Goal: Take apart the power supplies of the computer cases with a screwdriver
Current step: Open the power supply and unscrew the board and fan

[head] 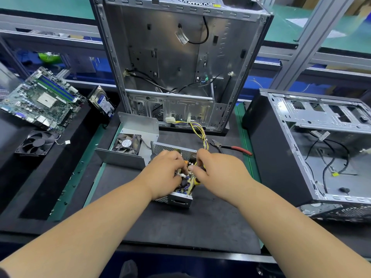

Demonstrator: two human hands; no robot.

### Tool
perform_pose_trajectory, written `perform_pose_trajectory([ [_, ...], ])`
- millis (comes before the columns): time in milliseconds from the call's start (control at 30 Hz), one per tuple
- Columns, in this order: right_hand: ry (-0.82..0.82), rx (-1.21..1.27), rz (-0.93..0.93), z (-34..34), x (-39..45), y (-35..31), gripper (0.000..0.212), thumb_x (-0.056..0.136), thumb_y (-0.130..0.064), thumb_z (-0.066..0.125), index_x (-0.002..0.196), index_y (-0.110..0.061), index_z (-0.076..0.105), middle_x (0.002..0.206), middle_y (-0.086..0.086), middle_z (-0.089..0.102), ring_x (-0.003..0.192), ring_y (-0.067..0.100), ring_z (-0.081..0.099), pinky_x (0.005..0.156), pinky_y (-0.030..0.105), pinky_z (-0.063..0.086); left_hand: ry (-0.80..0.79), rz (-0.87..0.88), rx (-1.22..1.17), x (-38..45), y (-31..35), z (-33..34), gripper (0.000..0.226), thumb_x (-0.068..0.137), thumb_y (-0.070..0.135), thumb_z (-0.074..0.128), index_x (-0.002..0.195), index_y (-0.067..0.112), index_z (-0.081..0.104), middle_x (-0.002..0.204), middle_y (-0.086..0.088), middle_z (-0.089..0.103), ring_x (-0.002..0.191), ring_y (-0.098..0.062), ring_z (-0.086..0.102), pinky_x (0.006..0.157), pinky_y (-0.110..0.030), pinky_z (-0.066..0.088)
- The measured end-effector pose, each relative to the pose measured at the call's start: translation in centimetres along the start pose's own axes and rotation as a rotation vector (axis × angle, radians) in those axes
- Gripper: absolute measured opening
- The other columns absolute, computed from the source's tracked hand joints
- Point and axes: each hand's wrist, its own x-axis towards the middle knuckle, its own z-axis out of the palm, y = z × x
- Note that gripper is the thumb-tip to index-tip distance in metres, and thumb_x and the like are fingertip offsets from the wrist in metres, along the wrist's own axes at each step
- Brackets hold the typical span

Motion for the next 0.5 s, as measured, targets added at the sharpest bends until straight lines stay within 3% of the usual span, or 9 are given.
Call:
perform_pose_trajectory([
  [167,-0.073,0.229,0.0,-0.44,0.27,-0.01,0.02,0.091,-0.033,0.061,0.096,-0.027,0.042,0.083,-0.007,0.053,0.072,0.016,0.048,0.055,0.031,0.031,-0.013,-0.011,-0.003,-0.02,0.04,-0.08,0.025,0.082,0.013,0.06,0.1,0.028,0.07,0.107,0.015,0.05,0.109,-0.013,0.039,0.099,-0.027,0.032],
  [267,-0.103,0.301,-0.033,-0.81,0.05,0.03,0.021,0.081,-0.025,0.063,0.095,-0.026,0.047,0.094,-0.007,0.054,0.08,0.014,0.05,0.061,0.029,0.035,-0.013,-0.006,-0.002,-0.01,0.03,-0.13,0.025,0.082,0.013,0.061,0.099,0.029,0.07,0.104,0.017,0.048,0.108,-0.013,0.038,0.099,-0.027,0.032],
  [333,-0.086,0.217,-0.031,-0.57,-0.22,-0.14,0.022,0.084,-0.035,0.061,0.096,-0.025,0.046,0.097,-0.005,0.057,0.086,0.019,0.053,0.066,0.032,0.041,-0.007,-0.005,-0.001,-0.05,-0.09,-0.07,0.024,0.082,0.014,0.061,0.1,0.028,0.07,0.104,0.017,0.048,0.108,-0.013,0.038,0.099,-0.026,0.031],
  [433,-0.034,0.087,0.016,-0.15,-0.23,-0.07,0.032,0.093,-0.055,0.051,0.098,-0.024,0.045,0.083,-0.006,0.059,0.08,0.022,0.056,0.062,0.034,0.04,-0.003,-0.005,-0.004,-0.02,-0.09,0.05,0.023,0.084,0.015,0.062,0.102,0.026,0.069,0.107,0.015,0.049,0.108,-0.014,0.038,0.098,-0.027,0.032],
  [500,-0.039,0.103,0.035,-0.12,0.01,0.04,0.029,0.097,-0.053,0.049,0.098,-0.024,0.045,0.073,-0.007,0.051,0.076,0.022,0.052,0.06,0.035,0.035,-0.004,-0.002,-0.006,-0.01,-0.11,0.05,0.025,0.083,0.013,0.061,0.103,0.026,0.069,0.108,0.014,0.051,0.108,-0.014,0.038,0.098,-0.026,0.032],
])
